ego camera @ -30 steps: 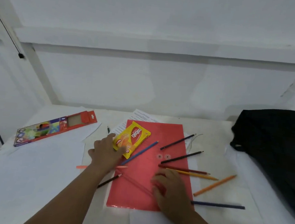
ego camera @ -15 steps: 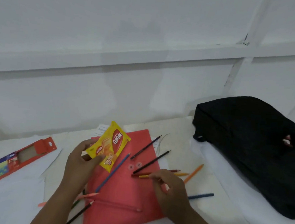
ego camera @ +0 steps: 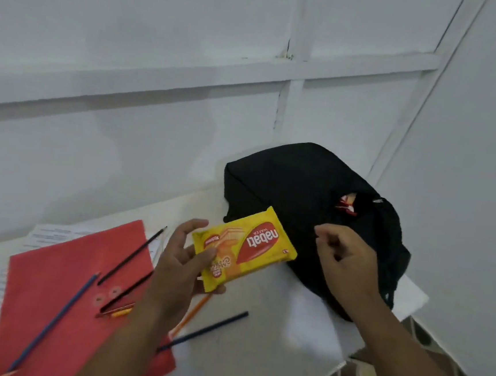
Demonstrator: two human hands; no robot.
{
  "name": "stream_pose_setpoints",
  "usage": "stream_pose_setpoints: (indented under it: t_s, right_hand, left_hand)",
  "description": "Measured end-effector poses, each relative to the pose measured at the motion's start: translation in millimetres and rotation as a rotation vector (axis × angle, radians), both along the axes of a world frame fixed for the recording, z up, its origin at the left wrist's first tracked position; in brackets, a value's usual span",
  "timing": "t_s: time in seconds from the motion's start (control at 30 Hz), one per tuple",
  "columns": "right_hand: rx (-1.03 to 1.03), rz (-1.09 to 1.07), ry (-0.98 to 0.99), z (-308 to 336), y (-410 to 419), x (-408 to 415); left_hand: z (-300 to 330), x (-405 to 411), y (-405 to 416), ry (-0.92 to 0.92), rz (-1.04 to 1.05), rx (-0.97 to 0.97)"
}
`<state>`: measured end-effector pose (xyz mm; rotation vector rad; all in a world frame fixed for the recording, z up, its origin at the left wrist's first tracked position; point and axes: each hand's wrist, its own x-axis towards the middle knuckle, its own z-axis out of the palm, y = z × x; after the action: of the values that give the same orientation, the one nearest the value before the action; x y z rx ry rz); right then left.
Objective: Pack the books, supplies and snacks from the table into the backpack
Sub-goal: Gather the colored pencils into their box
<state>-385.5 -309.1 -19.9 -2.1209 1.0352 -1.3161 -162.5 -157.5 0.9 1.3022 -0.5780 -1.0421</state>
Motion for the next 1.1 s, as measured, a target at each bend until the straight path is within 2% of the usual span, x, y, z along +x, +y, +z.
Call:
stream_pose_setpoints:
  t_s: [0.13,0.2,0.33,0.47,0.6,0.73,0.93,1.1]
  right_hand:
    - [-0.06,-0.088,0.079,14,-66,-48]
    - [-0.063,-0.083,0.193,20,-104,-65]
    - [0.014,0.084,0.414,25,-175,-83]
    - [-0.04,0.217,0.539,27,-211,-82]
    - [-0.072,0.294,0.495,37,-222,-82]
    - [-0.076,0.342,0.452,44,-228,-83]
    - [-0.008,0.374,0.346,46,-235,-92]
    - [-0.04,0.428,0.272,51,-240,-94]
  left_hand:
    - [5,-50,-43,0.011,0.024,0.022]
    - [7,-74,-60,0.011,0.055,0.02]
    - [11,-124,-85,-0.017,0.105,0.055]
    - [11,-167,-107,-0.176,0.102,0.166]
    - [17,-194,-126,-0.194,0.098,0.262]
    - [18,-211,-145,-0.107,0.069,0.307]
    - [3,-226,-165,-0.081,0.368,0.167]
    - [5,-224,-180,0.076,0.582,0.008]
